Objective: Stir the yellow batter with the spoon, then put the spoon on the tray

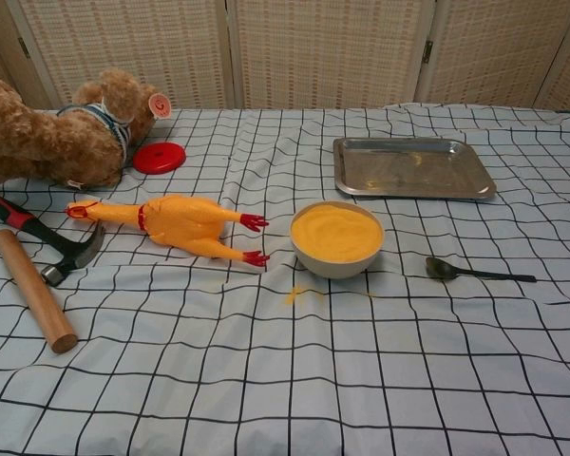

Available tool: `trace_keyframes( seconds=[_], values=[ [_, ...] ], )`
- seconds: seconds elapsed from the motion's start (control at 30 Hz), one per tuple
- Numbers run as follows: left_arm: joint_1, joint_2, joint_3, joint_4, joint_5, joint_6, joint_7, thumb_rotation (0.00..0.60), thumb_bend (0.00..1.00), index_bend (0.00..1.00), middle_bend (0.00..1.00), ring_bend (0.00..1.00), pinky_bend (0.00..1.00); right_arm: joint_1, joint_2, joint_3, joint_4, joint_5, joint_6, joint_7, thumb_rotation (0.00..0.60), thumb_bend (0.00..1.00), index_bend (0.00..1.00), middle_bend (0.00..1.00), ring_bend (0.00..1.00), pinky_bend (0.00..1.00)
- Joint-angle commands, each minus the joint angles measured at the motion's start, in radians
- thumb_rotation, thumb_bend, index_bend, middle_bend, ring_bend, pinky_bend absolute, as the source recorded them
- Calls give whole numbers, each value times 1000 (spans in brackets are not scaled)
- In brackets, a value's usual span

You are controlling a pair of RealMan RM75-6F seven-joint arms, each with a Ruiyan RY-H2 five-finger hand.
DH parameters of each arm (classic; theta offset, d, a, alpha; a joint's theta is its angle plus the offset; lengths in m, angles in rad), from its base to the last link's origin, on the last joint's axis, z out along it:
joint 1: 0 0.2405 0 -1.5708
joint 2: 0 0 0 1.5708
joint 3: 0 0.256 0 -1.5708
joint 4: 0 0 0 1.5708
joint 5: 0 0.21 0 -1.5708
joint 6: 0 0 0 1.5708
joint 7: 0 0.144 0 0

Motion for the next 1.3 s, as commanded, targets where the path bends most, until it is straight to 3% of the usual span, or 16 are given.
trace_keyframes(
  seconds=[0.03, 0.17, 0.27, 0.43, 0.57, 0.9, 1.3],
  values=[
    [-3, 0, 0, -1, -3, -8, -4, 600, 438, 0, 0, 0, 137, 6, -7, 1, 1, 6, -20, 2, 517, 241, 16, 0, 0, 0],
    [-6, 4, -2, -1, -7, -15, -16, 600, 438, 0, 0, 0, 137, 40, -37, 13, 10, -11, -57, 60, 525, 241, 110, 0, 0, 0],
    [-7, 11, 0, -5, -1, -17, -34, 600, 437, 0, 0, 0, 137, 89, -74, 37, 22, -7, -116, 70, 578, 241, 237, 0, 0, 0],
    [-9, 22, 10, -9, 21, -18, -67, 600, 438, 0, 0, 0, 137, 179, -145, 73, 35, 37, -245, -62, 600, 241, 447, 0, 0, 0],
    [-10, 33, 14, -8, 28, -21, -97, 600, 438, 0, 0, 0, 137, 222, -231, 93, 82, 86, -300, -148, 600, 241, 539, 0, 0, 0],
    [-9, 54, 15, -5, 27, -23, -146, 600, 437, 0, 0, 0, 137, 280, -391, 109, 242, 177, -381, -212, 600, 242, 569, 0, 0, 0],
    [-12, 58, 16, -1, 27, -31, -163, 600, 437, 0, 0, 0, 137, 313, -438, 111, 300, 249, -444, -238, 600, 277, 519, 0, 0, 0]
  ],
)
